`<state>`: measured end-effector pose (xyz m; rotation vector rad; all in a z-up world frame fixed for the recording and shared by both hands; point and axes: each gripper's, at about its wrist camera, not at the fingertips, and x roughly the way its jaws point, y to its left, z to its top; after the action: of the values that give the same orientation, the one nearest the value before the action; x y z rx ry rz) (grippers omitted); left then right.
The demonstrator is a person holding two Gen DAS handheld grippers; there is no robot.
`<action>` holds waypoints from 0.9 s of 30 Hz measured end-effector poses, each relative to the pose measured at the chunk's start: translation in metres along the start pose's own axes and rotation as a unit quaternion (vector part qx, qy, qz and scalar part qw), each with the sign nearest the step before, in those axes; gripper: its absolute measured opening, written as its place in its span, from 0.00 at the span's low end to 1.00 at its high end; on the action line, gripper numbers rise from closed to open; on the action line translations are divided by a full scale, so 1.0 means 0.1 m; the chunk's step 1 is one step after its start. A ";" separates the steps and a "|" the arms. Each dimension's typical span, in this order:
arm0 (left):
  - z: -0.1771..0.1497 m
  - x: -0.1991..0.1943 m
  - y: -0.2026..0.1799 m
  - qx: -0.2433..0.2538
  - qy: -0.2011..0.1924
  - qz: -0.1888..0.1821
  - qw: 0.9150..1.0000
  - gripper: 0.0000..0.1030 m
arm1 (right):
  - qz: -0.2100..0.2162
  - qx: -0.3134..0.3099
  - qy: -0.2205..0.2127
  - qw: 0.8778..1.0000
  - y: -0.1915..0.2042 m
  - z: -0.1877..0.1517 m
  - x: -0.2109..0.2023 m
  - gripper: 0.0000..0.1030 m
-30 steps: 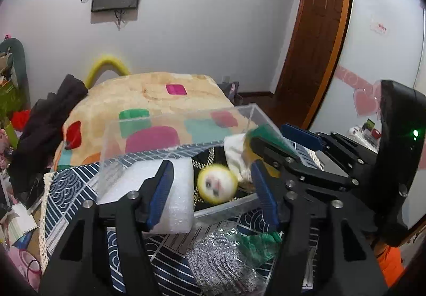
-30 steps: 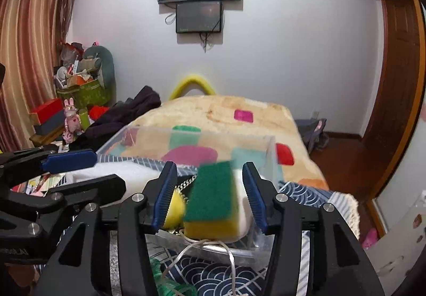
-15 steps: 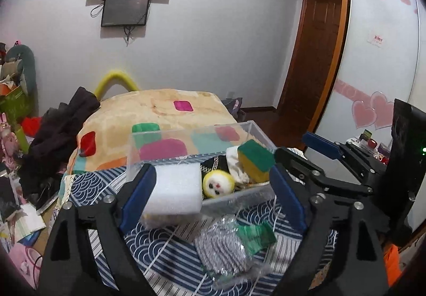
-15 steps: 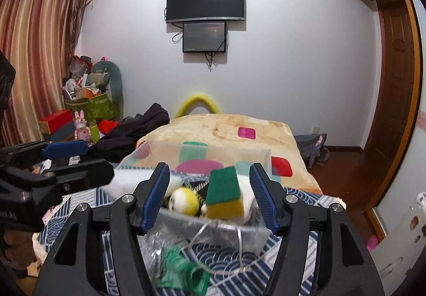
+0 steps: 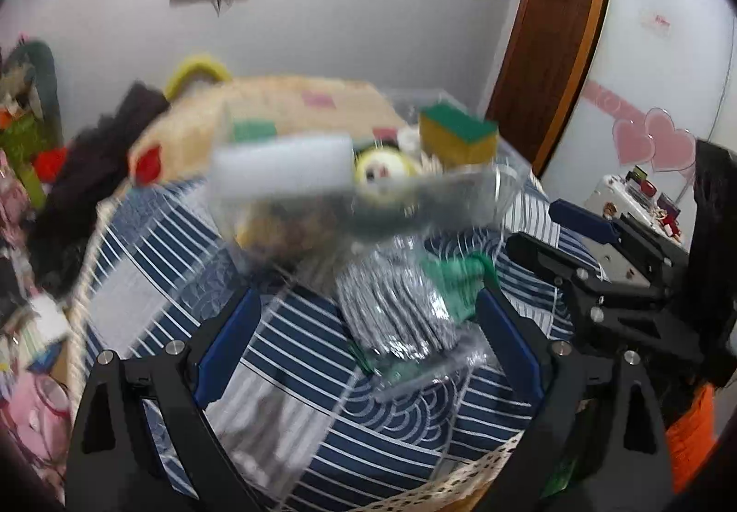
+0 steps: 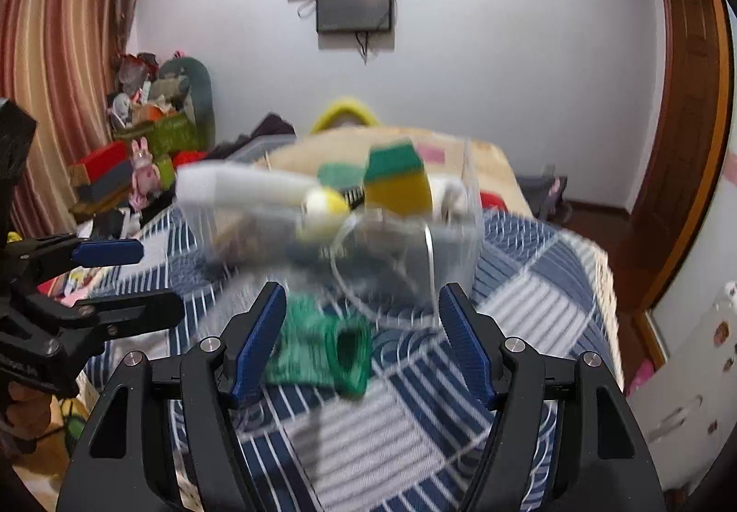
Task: Organize soft objects
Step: 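Grasp the bagged steel wool with the left tool while the right tool grasps the green glove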
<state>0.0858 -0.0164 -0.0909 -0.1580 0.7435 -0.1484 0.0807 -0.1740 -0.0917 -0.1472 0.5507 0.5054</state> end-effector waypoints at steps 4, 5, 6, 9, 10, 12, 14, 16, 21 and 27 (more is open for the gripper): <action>-0.01 0.20 -0.01 -0.018 0.025 -0.012 0.999 0.93 | 0.012 0.020 0.016 1.000 -0.04 -0.12 0.03 0.64; 0.00 0.25 -0.03 -0.015 0.027 -0.010 0.999 0.93 | 0.012 0.020 0.021 0.999 -0.04 -0.14 0.06 0.64; 0.01 0.30 -0.04 -0.013 0.029 -0.007 0.999 0.93 | 0.009 0.018 0.026 0.999 -0.04 -0.15 0.09 0.63; 0.02 0.47 -0.06 -0.011 0.044 -0.004 0.999 0.93 | 0.013 0.016 0.041 0.999 -0.02 -0.20 0.17 0.57; 0.03 0.51 -0.06 -0.011 0.049 -0.004 0.999 0.93 | 0.015 0.013 0.045 0.999 -0.01 -0.20 0.19 0.56; 0.02 0.60 -0.04 -0.008 0.065 -0.010 0.998 0.92 | 0.013 0.005 0.053 0.998 0.04 -0.21 0.25 0.56; -0.01 0.66 0.00 -0.010 0.069 -0.018 0.997 0.80 | 0.015 -0.006 0.058 0.998 0.09 -0.21 0.29 0.56; -0.03 0.68 0.02 -0.006 0.068 -0.033 0.997 0.59 | 0.020 -0.014 0.065 0.998 0.16 -0.21 0.34 0.56; -0.09 0.65 0.00 0.000 0.056 -0.032 0.998 0.46 | 0.015 -0.027 0.080 0.996 0.24 -0.23 0.47 0.54; -0.14 0.52 0.04 -0.004 0.046 -0.024 0.999 0.34 | 0.023 -0.029 0.076 0.996 0.27 -0.24 0.43 0.16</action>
<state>0.1147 -0.0237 -0.1364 -0.1770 0.8330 -0.1993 0.0877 -0.1395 -0.1354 -0.2304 0.6893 0.5587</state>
